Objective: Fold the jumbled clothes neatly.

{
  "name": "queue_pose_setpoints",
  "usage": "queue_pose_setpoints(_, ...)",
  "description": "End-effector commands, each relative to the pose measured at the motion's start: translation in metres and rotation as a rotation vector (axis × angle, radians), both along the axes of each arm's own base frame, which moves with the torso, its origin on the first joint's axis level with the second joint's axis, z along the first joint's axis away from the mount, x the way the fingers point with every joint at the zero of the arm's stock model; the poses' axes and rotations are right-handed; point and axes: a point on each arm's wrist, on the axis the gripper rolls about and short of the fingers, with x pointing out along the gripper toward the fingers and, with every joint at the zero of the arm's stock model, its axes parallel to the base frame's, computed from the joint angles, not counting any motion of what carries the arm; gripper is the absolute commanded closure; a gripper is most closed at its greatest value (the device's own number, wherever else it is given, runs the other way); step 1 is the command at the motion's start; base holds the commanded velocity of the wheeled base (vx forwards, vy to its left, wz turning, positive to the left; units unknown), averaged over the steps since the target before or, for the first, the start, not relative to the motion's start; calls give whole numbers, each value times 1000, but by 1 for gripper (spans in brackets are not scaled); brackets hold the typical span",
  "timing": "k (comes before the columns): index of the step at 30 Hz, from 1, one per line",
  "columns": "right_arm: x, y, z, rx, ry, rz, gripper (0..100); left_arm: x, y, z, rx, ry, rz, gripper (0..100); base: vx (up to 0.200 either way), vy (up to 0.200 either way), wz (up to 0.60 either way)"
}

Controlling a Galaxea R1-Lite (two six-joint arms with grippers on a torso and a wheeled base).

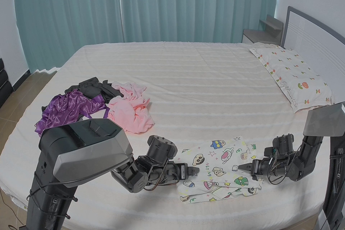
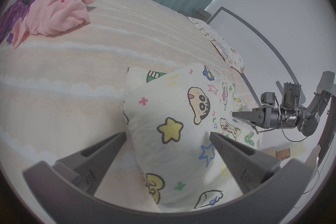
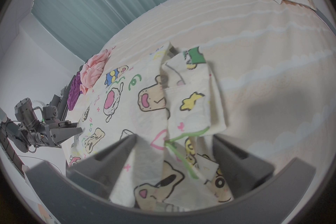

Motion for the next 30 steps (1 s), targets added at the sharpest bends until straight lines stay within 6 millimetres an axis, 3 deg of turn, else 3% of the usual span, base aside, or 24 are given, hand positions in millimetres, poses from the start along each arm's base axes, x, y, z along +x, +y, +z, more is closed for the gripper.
queue_pose_setpoints(1,1,2,0,0,-6,7,100,0,0,-1,1,2,-2,100,0,0,0)
queue_pose_setpoints(30,2,3,1,0,-9,5,100,-2,2,-5,46,-15,46,100,0,0,0)
